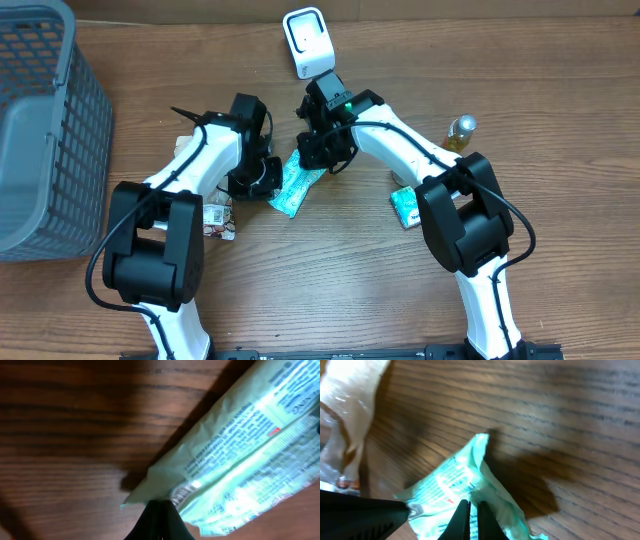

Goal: Scan the item barcode

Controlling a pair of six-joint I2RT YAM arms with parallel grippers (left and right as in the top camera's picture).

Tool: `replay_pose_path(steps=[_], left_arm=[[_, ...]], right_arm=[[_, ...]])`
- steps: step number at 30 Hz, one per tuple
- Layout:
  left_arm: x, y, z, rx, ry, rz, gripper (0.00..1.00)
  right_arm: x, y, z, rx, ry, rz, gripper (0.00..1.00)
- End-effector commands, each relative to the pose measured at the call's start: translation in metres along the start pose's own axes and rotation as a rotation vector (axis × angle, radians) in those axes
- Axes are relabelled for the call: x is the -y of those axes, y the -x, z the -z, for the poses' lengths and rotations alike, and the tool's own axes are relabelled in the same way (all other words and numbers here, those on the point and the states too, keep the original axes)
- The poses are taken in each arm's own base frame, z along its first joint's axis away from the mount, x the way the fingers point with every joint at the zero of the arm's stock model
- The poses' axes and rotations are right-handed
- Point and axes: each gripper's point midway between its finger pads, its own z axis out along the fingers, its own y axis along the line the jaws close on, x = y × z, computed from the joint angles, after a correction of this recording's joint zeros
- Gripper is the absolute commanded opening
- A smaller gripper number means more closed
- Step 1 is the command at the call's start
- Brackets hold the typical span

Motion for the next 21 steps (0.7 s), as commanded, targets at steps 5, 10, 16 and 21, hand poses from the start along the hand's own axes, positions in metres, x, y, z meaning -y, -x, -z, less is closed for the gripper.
replay_pose_path(steps=[5,10,16,21], left_arm=[[-0.014,-0.012,-0.019,-0.020,0.055,0.037,0.04],[-0.024,-0.025,-0.020,-0.065,0.099,0.061,0.04],[-0.018,-0.020,-0.002,-0.059,0.094,0.011,0.04],[0.005,0.010,0.037,0.056,0.034,-0.011,0.04]], right_arm=[[0.006,-0.007,-0.003,0.010,-0.017,0.000,0.04],[0.007,-0.006,-0.003,0.013,-0.016,0.000,0.04],[-0.016,0.017,0.024,0.064,0.086,0.054,0.09],[-0.033,0.028,0.059,0.090,0.140,0.054,0.09]])
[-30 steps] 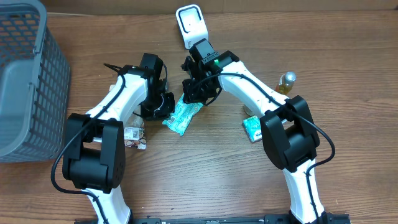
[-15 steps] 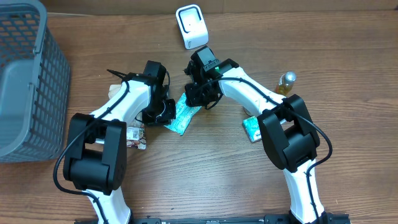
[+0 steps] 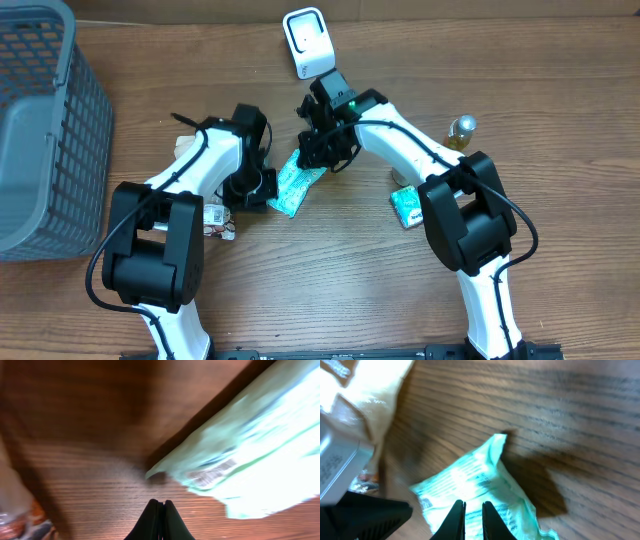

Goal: Scan the item barcode

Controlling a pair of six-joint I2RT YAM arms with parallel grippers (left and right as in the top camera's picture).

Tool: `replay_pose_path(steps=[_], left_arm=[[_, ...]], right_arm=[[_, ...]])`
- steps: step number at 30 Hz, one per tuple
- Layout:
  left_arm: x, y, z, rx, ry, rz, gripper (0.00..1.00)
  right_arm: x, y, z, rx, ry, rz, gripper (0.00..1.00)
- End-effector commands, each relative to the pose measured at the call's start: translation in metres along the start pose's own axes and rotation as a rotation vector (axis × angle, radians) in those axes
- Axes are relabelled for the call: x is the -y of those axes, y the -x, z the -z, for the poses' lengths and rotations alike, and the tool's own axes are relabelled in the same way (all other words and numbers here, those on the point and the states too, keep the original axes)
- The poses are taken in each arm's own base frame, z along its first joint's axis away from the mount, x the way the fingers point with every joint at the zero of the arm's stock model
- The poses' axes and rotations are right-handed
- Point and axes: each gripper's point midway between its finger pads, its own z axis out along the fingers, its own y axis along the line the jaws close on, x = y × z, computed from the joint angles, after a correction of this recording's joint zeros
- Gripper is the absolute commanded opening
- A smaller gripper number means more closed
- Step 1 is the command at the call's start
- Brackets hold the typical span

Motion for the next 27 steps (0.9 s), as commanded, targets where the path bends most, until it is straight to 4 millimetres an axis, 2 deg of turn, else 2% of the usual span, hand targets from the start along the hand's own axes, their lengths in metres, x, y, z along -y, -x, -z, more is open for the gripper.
replay_pose_path(steps=[1,3,6,10,12,17,22,27], left_arm=[[0.022,0.028,0.041,0.128,-0.062,-0.048,0.04],[0.031,0.033,0.048,0.144,-0.101,-0.056,0.04],[0.036,0.037,0.047,0.152,-0.127,-0.061,0.04],[0.036,0.041,0.030,0.126,-0.123,-0.054,0.04],[0.035,0.040,0.016,0.086,-0.123,-0.048,0.04],[0.035,0.046,-0.002,0.075,-0.125,-0.045,0.04],[0.037,0.054,-0.004,0.100,-0.129,-0.050,0.04],[0.037,0.053,-0.004,0.096,-0.128,-0.050,0.04]], right_arm=[[-0.029,0.021,0.048,0.083,0.073,0.043,0.09],[-0.029,0.010,0.047,0.038,0.080,0.019,0.09],[-0.023,-0.007,0.044,-0.029,0.066,-0.014,0.09],[-0.019,-0.022,0.036,-0.079,0.058,-0.037,0.09],[-0.019,-0.031,0.027,-0.100,0.057,-0.036,0.09],[-0.016,-0.036,0.013,-0.100,0.060,-0.035,0.09],[-0.015,-0.040,0.003,-0.094,0.063,-0.021,0.09],[-0.008,-0.048,-0.005,-0.109,0.050,-0.030,0.09]])
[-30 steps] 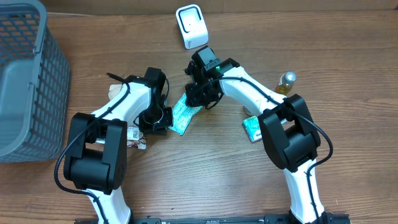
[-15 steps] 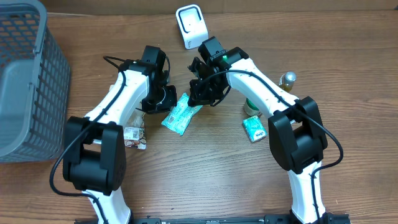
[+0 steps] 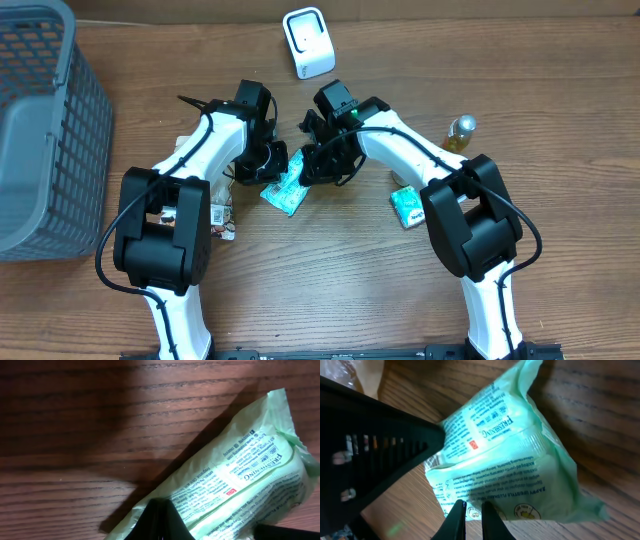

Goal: Scan the item barcode

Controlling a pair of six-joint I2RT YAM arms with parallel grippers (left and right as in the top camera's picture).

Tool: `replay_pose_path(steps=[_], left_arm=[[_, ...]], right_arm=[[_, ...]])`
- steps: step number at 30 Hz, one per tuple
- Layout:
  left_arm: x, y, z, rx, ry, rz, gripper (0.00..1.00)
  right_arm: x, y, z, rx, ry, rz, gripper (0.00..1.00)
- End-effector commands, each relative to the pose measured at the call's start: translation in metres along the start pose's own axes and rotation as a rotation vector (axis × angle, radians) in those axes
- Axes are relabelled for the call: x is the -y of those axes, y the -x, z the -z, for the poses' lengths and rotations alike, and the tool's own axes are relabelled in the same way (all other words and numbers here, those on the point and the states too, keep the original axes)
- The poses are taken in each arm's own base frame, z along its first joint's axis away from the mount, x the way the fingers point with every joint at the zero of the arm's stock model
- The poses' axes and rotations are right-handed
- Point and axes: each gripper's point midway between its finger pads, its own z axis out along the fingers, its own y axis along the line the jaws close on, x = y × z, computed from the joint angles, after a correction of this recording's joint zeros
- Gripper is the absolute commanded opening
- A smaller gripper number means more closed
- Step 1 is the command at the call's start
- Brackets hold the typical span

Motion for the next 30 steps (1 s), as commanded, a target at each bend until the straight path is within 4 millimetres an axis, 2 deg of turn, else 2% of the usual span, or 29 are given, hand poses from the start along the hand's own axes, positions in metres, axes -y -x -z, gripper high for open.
replay_pose_path(steps=[1,7,12,16,19,21,24,27,30], left_arm=[[0.003,-0.001,-0.005,-0.012,-0.003,-0.020,0.04],[0.003,-0.001,-0.005,-0.013,-0.003,-0.020,0.04],[0.002,-0.002,-0.005,-0.019,-0.001,-0.027,0.04],[0.003,0.003,0.002,0.000,-0.007,-0.026,0.04],[0.009,0.018,0.023,0.061,-0.027,-0.031,0.04],[0.014,0.030,0.040,0.110,-0.041,-0.036,0.04],[0.018,0.046,0.058,0.171,-0.032,-0.046,0.04],[0.014,0.049,0.060,0.185,-0.008,-0.051,0.04],[0.012,0.042,0.051,0.155,0.004,-0.063,0.04]], right_arm=[[-0.001,-0.009,0.001,-0.007,-0.009,-0.004,0.09],[0.020,-0.024,-0.007,-0.040,-0.080,-0.030,0.09],[0.025,-0.026,-0.004,-0.052,-0.095,-0.049,0.13],[0.024,-0.023,0.013,-0.065,-0.094,-0.073,0.17],[0.021,-0.011,0.037,-0.041,-0.091,-0.092,0.20],[0.020,-0.004,0.052,-0.025,-0.090,-0.105,0.25],[0.024,0.002,0.062,-0.007,-0.089,-0.124,0.34],[0.029,0.006,0.064,0.007,-0.089,-0.128,0.49],[0.029,0.012,0.064,0.031,-0.088,-0.117,0.56]])
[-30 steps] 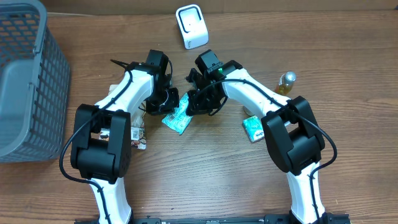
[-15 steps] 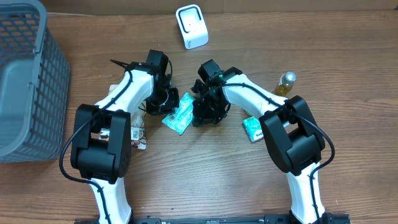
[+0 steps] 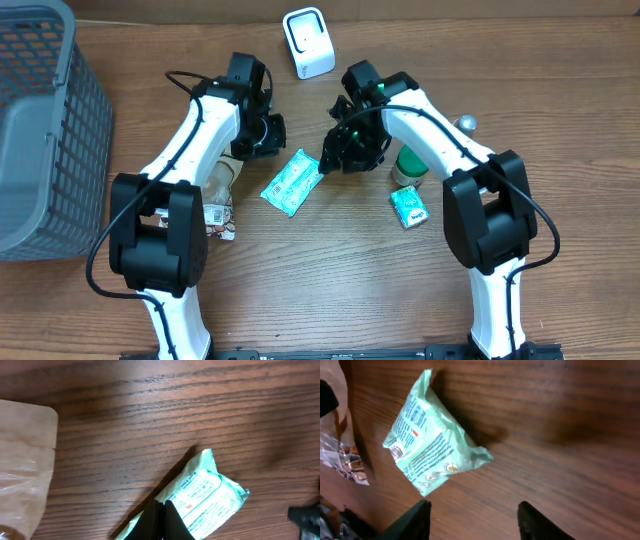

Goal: Scan the item barcode

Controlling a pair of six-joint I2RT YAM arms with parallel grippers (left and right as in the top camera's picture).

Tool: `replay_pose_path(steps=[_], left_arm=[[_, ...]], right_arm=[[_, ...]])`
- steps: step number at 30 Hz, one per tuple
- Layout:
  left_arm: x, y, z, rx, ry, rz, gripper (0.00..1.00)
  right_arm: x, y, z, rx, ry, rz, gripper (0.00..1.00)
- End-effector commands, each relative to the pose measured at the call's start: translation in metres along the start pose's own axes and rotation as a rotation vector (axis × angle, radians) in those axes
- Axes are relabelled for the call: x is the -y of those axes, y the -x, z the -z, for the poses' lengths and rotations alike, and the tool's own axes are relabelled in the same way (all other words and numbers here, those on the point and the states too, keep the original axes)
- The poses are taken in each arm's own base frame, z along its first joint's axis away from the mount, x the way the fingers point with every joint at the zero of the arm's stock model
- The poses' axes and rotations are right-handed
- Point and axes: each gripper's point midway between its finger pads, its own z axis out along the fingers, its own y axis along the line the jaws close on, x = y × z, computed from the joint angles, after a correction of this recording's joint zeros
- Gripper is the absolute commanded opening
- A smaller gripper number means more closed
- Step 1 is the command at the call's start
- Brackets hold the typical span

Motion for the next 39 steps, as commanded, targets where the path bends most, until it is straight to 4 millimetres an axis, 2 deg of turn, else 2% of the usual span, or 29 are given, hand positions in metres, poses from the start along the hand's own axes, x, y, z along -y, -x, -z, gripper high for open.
replay_pose_path(steps=[1,6,12,21,26,29,35,39], left_arm=[[-0.002,-0.003,0.003,0.002,0.024,-0.044,0.06],[-0.008,-0.025,-0.016,-0.061,0.039,-0.106,0.16],[-0.013,-0.033,-0.022,-0.083,0.046,-0.118,0.14],[-0.018,-0.034,-0.040,-0.049,0.043,-0.121,0.11],[-0.020,-0.031,-0.042,-0.032,0.051,-0.077,0.08],[-0.016,-0.037,-0.043,-0.057,0.025,-0.066,0.06],[-0.006,-0.063,-0.042,-0.152,0.002,-0.070,0.06],[-0.003,-0.070,-0.043,-0.176,0.011,-0.081,0.06]], right_arm=[[-0.012,0.010,0.015,0.062,0.014,0.037,0.58],[-0.014,0.020,0.015,0.104,0.022,0.009,0.65],[-0.005,0.020,0.012,0.104,-0.015,-0.066,0.66],[0.007,0.002,-0.004,0.042,-0.031,-0.105,0.66],[0.010,-0.005,-0.006,0.020,-0.038,-0.117,0.66],[0.009,-0.006,-0.006,0.014,-0.032,-0.122,0.66],[0.007,-0.006,-0.007,0.012,-0.021,-0.148,0.69],[0.007,-0.004,-0.006,0.020,-0.018,-0.144,0.70]])
